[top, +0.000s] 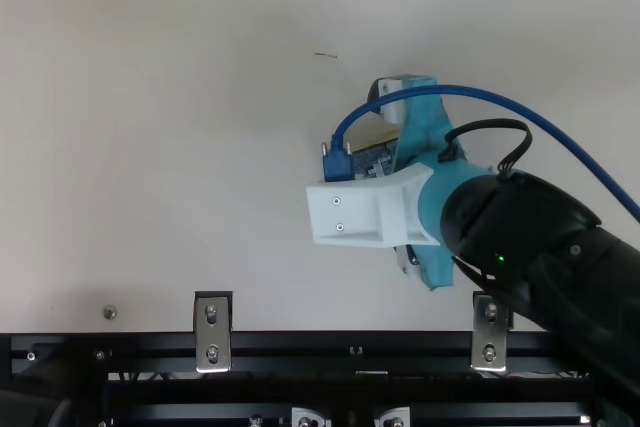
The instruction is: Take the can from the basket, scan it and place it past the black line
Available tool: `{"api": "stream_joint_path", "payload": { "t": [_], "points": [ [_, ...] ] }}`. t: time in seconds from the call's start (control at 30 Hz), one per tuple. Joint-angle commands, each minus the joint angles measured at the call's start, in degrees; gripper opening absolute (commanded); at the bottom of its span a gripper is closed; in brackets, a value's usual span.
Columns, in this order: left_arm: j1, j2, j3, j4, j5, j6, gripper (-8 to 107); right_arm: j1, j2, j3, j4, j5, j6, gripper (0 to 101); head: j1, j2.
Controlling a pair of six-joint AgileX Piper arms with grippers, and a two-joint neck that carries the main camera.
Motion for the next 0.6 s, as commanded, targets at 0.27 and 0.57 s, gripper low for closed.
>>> {"api": "stream_joint_path", "payload": {
  "t": [0.27,0.57],
  "points": [
    [0.00,0.00,0.00,0.00,0.00,0.00,90,-0.48,1.00,-0.91,1.45,-1.80,-0.07,0,-2.12,-0.47],
    [0.00,0.00,0.00,0.00,0.00,0.00,90,-0.96,0.66,-1.21,2.48,-2.31,-0.57,0,-2.12,-0.47]
  ]
}}
